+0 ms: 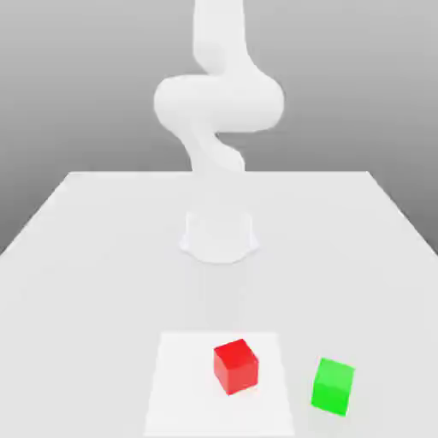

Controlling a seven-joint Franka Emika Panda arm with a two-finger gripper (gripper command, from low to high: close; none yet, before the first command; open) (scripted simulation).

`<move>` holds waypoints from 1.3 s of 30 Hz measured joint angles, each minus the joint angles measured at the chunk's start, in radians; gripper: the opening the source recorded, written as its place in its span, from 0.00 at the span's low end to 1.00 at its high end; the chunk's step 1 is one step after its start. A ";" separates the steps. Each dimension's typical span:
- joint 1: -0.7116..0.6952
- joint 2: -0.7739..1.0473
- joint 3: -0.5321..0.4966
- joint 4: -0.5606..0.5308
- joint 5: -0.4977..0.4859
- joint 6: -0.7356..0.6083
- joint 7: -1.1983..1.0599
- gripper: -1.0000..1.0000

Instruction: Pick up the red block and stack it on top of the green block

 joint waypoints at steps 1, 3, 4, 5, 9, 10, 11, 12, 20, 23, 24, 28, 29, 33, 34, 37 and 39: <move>0.007 0.040 -0.004 -0.020 -0.001 0.022 -0.018 0.50; 0.022 0.116 -0.013 -0.057 -0.002 0.064 -0.052 0.50; 0.029 0.153 -0.017 -0.075 -0.002 0.084 -0.069 0.50; 0.036 0.189 -0.022 -0.092 -0.003 0.104 -0.085 0.50; 0.059 0.334 -0.035 -0.164 0.000 0.184 -0.154 0.50; 0.064 0.370 -0.038 -0.181 0.001 0.204 -0.171 0.50; 0.069 0.407 -0.040 -0.199 0.003 0.224 -0.189 0.50; 0.074 0.443 -0.042 -0.217 0.004 0.244 -0.207 0.50; 0.096 0.733 -0.040 -0.357 0.011 0.404 -0.344 0.50; 0.092 0.842 -0.034 -0.359 0.021 0.488 -0.364 0.50; 0.089 0.878 -0.030 -0.355 0.026 0.519 -0.369 0.50; 0.078 0.976 -0.016 -0.341 0.038 0.602 -0.378 0.00; 0.078 0.976 -0.016 -0.341 0.038 0.602 -0.378 0.00; 0.075 0.989 -0.013 -0.339 0.037 0.612 -0.378 0.00; 0.076 0.978 -0.015 -0.341 0.036 0.603 -0.377 0.00; 0.081 0.891 -0.022 -0.354 0.024 0.528 -0.368 0.00; 0.081 0.821 -0.024 -0.364 0.014 0.469 -0.361 0.00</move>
